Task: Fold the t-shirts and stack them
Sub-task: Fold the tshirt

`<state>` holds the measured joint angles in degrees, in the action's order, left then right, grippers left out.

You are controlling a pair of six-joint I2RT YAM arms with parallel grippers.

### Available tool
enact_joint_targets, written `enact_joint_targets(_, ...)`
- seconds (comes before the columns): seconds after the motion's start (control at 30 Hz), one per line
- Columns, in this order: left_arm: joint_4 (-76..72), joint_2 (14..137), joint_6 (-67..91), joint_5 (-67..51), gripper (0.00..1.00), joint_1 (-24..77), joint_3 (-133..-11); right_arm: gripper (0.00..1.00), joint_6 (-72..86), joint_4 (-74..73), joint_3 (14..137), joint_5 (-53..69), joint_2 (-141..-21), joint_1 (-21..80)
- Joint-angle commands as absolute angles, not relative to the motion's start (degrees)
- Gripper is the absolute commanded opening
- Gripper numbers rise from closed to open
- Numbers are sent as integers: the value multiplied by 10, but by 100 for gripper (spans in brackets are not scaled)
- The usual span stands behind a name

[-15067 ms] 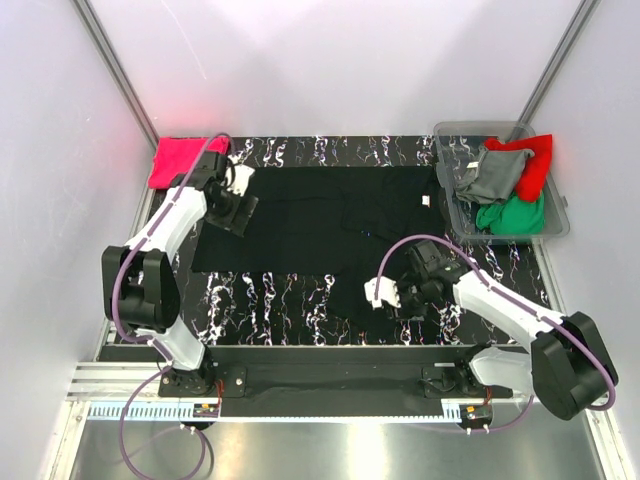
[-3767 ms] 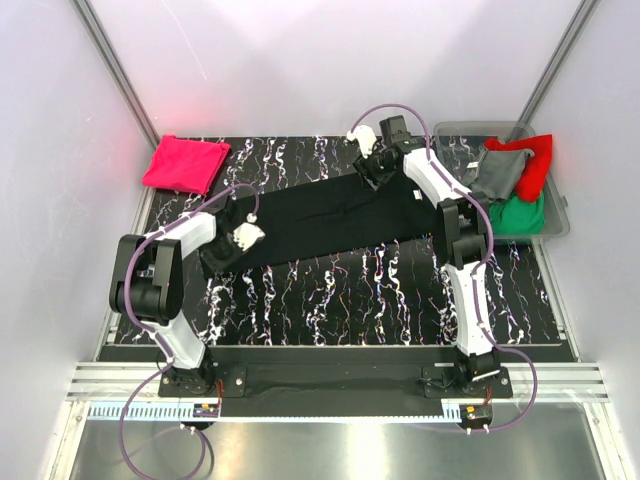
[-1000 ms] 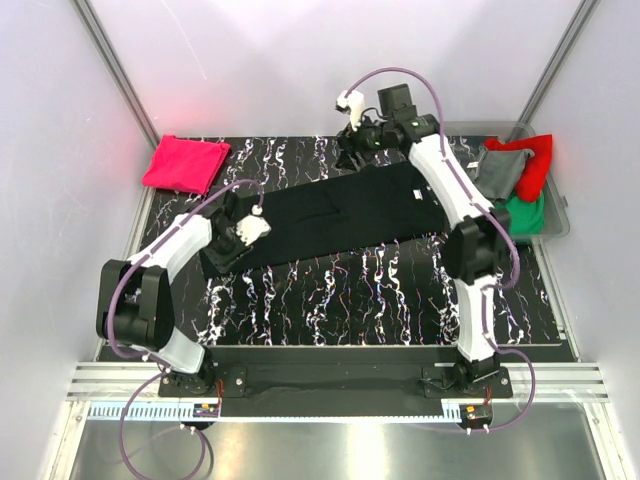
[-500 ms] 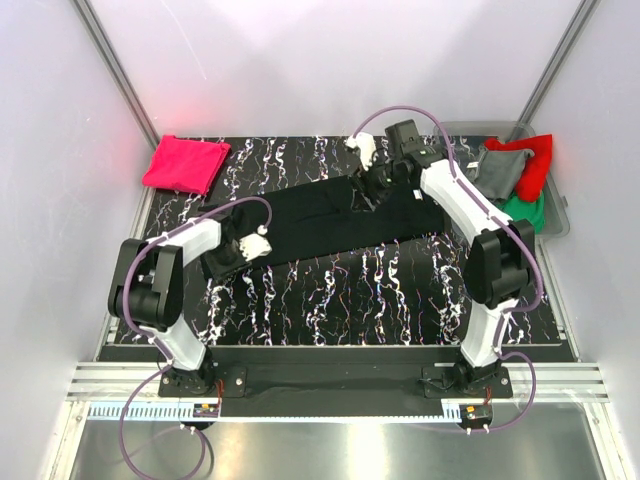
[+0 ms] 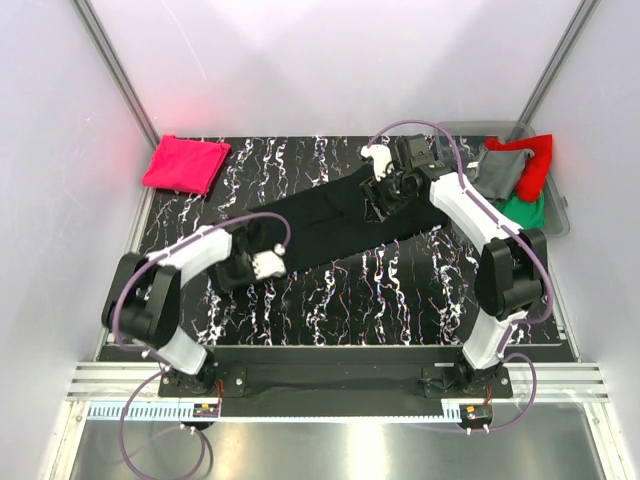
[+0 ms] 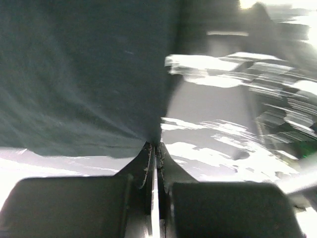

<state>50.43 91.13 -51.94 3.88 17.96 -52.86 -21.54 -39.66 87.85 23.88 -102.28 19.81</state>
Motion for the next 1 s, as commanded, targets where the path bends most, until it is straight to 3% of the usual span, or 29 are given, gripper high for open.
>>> enact_joint_targets(0.0, 658, 852, -536, -71, 0, 235, -531, 69, -135, -348, 881, 203, -1048, 188)
enact_joint_targets(0.17, 703, 831, -483, -160, 0, 317, -561, 68, -101, -345, 933, 189, -1135, 188)
enact_joint_targets(0.5, 710, 911, -412, -264, 0, 490, -637, 68, -94, -342, 1088, 146, -1292, 188)
enact_joint_targets(0.97, 694, 1012, -382, -294, 0, 525, -744, 75, -13, -343, 1307, 300, -1480, 205)
